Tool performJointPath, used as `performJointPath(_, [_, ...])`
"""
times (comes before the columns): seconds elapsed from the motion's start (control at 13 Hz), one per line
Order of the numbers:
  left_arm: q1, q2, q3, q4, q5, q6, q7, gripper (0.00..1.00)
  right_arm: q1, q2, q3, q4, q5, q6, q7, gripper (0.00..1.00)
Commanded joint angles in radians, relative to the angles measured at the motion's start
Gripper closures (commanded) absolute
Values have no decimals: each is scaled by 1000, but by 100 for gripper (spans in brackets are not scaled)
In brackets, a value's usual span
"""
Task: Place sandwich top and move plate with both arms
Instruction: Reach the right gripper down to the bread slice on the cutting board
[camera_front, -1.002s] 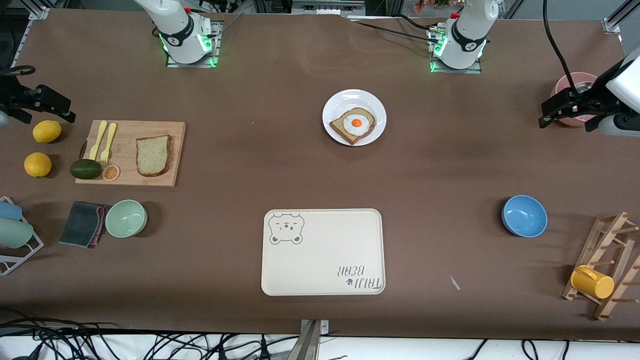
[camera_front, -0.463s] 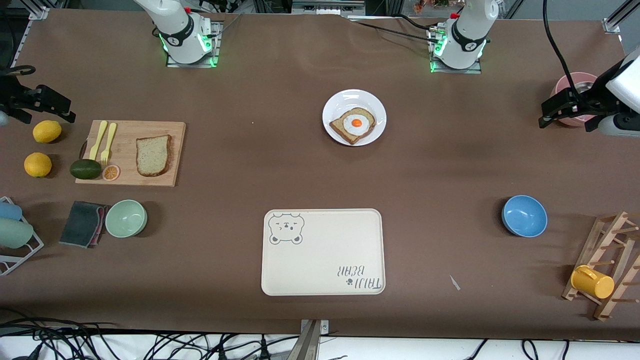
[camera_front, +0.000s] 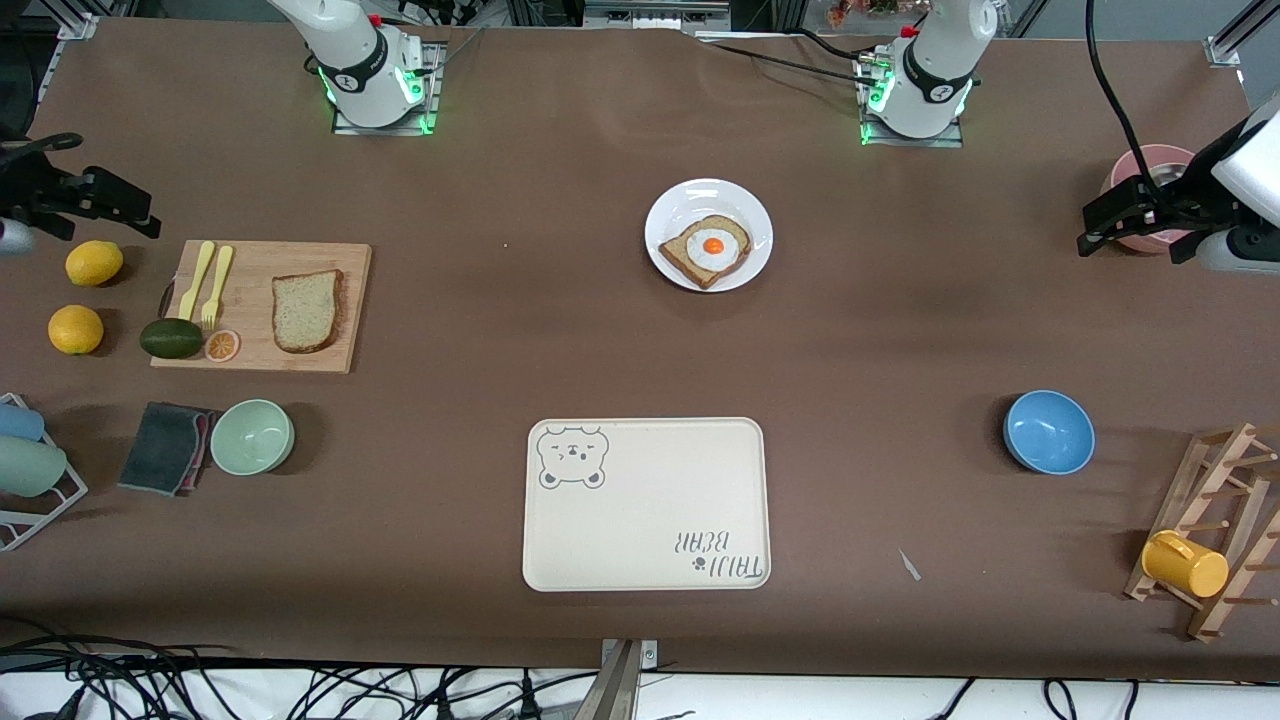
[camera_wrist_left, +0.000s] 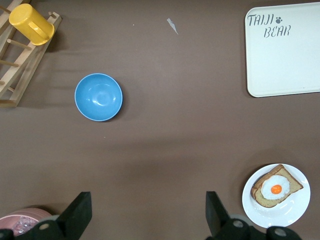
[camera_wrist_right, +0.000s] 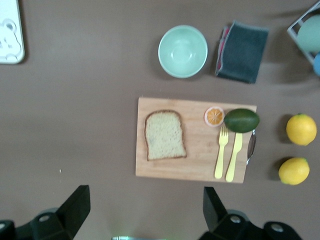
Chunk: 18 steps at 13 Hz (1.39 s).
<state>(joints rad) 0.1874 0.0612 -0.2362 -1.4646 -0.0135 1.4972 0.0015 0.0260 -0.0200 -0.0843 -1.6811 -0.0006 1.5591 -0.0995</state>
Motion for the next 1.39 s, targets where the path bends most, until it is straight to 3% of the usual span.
performJointPath(0.0, [4, -6, -5, -5, -14, -3, 2, 0, 5, 70, 0, 3, -1, -25, 20, 0])
performJointPath(0.39, [1, -6, -5, -5, -16, -3, 2, 0, 93, 230, 0, -96, -13, 224, 292, 0])
performJointPath(0.69, [6, -3, -2, -17, -6, -5, 2, 0, 201, 282, 0, -238, -140, 393, 579, 1])
performJointPath(1.0, [6, -3, 5, -16, -5, -3, -12, 0, 204, 316, -5, -388, -248, 593, 762, 16])
performJointPath(1.08, [7, -1, 6, -14, -5, -3, -18, 0, 201, 327, -8, -410, -266, 628, 785, 23])
performJointPath(1.23, [9, -1, 11, -16, -5, -5, -20, 0, 195, 363, -21, -433, -269, 693, 787, 31])
performJointPath(1.31, [-15, -3, 50, -19, -6, -6, -21, 0, 195, 379, -35, -436, -269, 711, 787, 33])
